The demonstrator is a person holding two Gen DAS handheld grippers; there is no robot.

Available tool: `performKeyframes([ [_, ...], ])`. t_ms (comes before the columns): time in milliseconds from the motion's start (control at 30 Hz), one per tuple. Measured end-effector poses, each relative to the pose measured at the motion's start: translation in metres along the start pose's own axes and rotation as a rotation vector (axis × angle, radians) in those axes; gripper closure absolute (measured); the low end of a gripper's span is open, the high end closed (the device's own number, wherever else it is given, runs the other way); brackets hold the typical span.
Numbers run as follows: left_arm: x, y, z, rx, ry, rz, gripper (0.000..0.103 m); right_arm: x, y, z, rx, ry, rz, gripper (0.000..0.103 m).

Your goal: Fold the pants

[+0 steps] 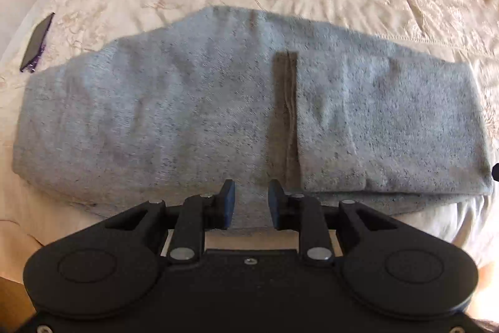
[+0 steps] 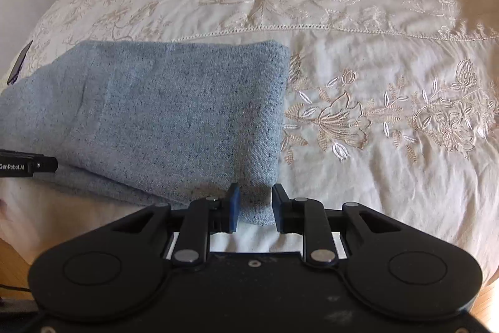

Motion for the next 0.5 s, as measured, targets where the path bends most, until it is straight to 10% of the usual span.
performKeyframes([
  [500,-0.053,-0.112,0.067,0.076,-0.029,0.023,0.07,-0.07,0.009,-0.03,0.029,0.033,0.117,0.078],
])
Point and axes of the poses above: each gripper's, at about its wrist camera, not at the fingertips, and z roughly the way its jaws point, x to its right, y to its underside, the point moved 6 cm from there along z, roughly the way its jaws point, and after that the axes turned 4 degrees about x, right-handed, at the moved point
